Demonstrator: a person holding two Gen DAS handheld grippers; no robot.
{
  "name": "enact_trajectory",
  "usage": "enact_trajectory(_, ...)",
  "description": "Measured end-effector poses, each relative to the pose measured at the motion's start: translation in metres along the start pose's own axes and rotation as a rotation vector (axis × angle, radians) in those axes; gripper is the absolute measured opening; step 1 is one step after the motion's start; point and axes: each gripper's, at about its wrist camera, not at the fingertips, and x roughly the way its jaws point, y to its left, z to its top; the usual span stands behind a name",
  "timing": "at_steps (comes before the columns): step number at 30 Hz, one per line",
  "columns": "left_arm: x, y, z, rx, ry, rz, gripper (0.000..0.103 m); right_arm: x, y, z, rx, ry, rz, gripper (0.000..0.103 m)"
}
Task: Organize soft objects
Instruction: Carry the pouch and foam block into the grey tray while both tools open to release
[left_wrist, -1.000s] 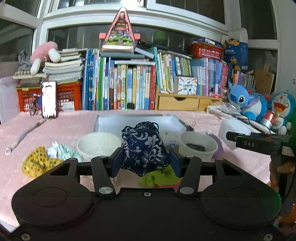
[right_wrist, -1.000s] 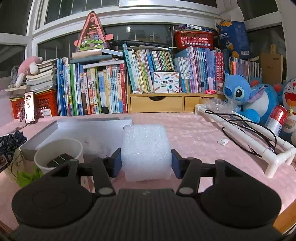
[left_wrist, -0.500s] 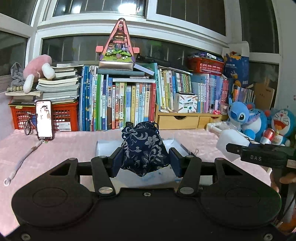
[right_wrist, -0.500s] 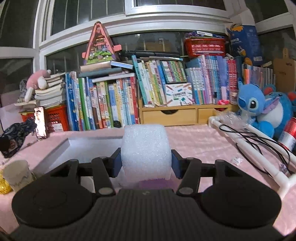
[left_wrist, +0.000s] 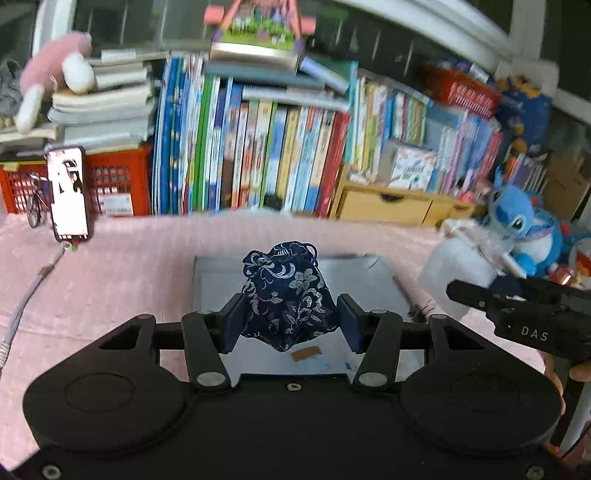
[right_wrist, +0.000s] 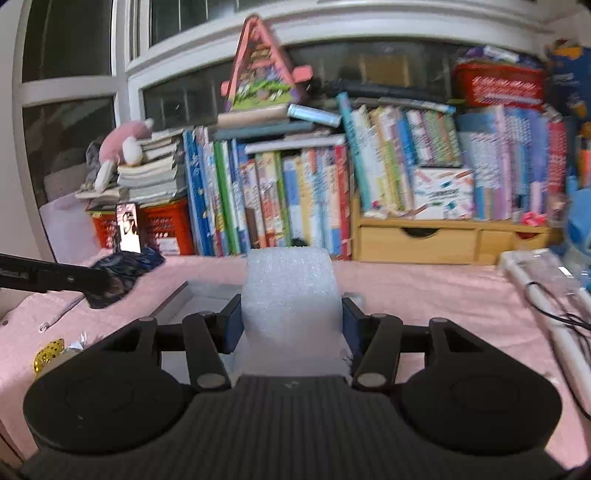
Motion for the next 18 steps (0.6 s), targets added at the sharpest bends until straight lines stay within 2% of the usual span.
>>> enact_trajectory(5,0.046,0.008,0.013,-0.039,0.125,0.023,0.051,0.043,0.000,0.005,-0.020,0.103,0.009,0.058)
enact_trajectory(11,0.097,0.023,0.013,-0.123,0.278,0.042,0.051,0.087,-0.006,0.001,0.003,0.232,0.034,0.058)
enact_trajectory(18,0.130,0.031,0.007,-0.154,0.336,0.072,0.051,0.120,-0.008,-0.005,-0.001,0.316,0.008,0.058)
